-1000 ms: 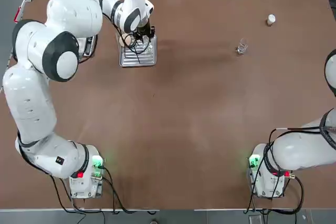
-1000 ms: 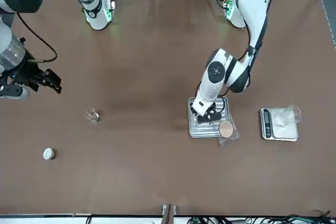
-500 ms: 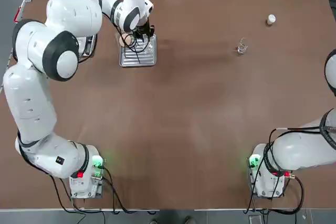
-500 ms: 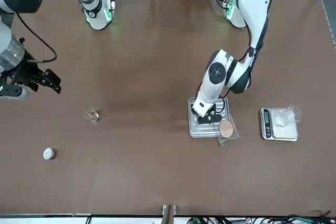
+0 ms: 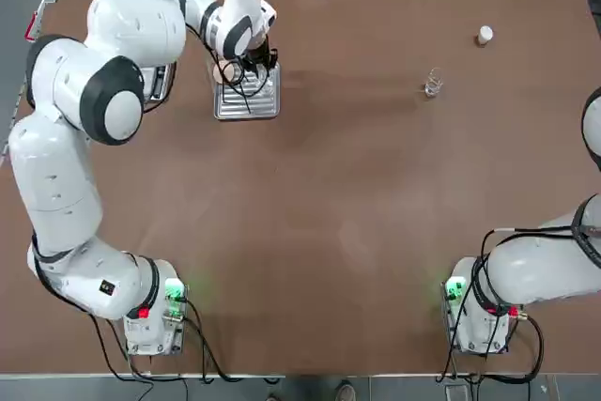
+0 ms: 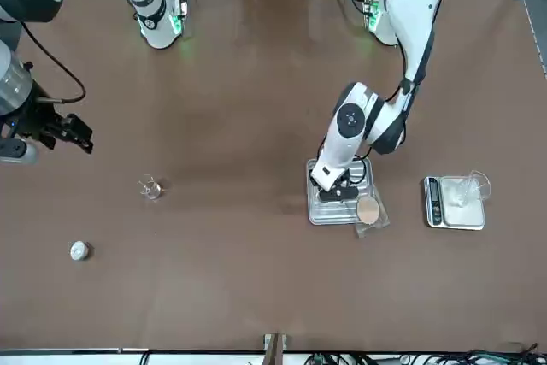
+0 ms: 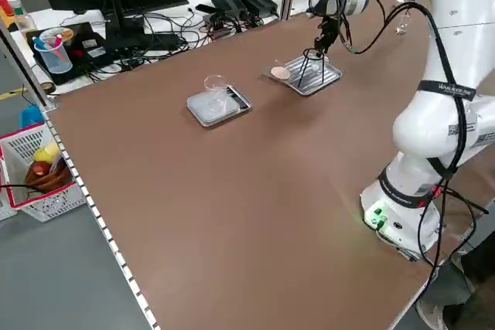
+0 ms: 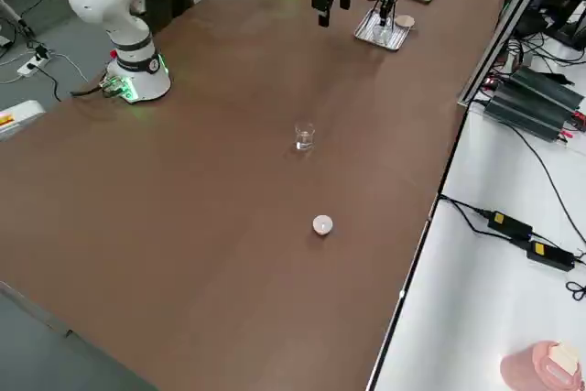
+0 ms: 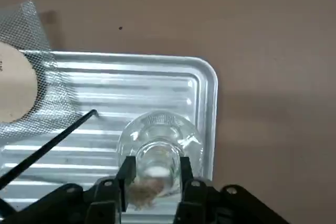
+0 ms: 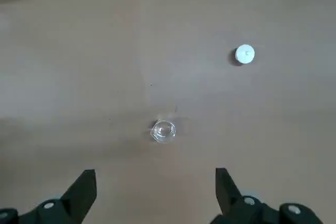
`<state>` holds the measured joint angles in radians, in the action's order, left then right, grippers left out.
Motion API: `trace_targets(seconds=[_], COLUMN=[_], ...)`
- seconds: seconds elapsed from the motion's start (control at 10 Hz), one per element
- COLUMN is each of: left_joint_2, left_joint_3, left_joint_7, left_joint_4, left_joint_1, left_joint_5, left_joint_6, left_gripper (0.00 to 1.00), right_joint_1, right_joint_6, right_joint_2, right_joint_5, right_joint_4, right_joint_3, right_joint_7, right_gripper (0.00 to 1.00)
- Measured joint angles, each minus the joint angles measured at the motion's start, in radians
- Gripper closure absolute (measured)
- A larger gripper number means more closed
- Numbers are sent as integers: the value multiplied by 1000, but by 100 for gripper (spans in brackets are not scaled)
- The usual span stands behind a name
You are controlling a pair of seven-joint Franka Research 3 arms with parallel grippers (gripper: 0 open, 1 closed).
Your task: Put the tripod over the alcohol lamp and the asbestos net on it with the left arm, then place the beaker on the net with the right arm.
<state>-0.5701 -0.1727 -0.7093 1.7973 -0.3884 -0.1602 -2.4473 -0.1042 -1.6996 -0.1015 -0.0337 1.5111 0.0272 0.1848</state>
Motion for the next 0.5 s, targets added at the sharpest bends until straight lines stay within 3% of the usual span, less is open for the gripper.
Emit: trace_targets(seconds=[0.5], left_joint_2=[-4], left_joint_3=[1], left_joint_7=[0], left_joint_4=[-14], left_joint_1=[4], left_joint_5=[-9], left_joint_6=[0], left_gripper=[63], right_joint_1=[6], right_joint_6=[33], right_joint_2=[14], right_joint_5=[0], right_joint_4=[-9], right_joint_3=[0], right_joint_7=[-5], right_gripper=[0])
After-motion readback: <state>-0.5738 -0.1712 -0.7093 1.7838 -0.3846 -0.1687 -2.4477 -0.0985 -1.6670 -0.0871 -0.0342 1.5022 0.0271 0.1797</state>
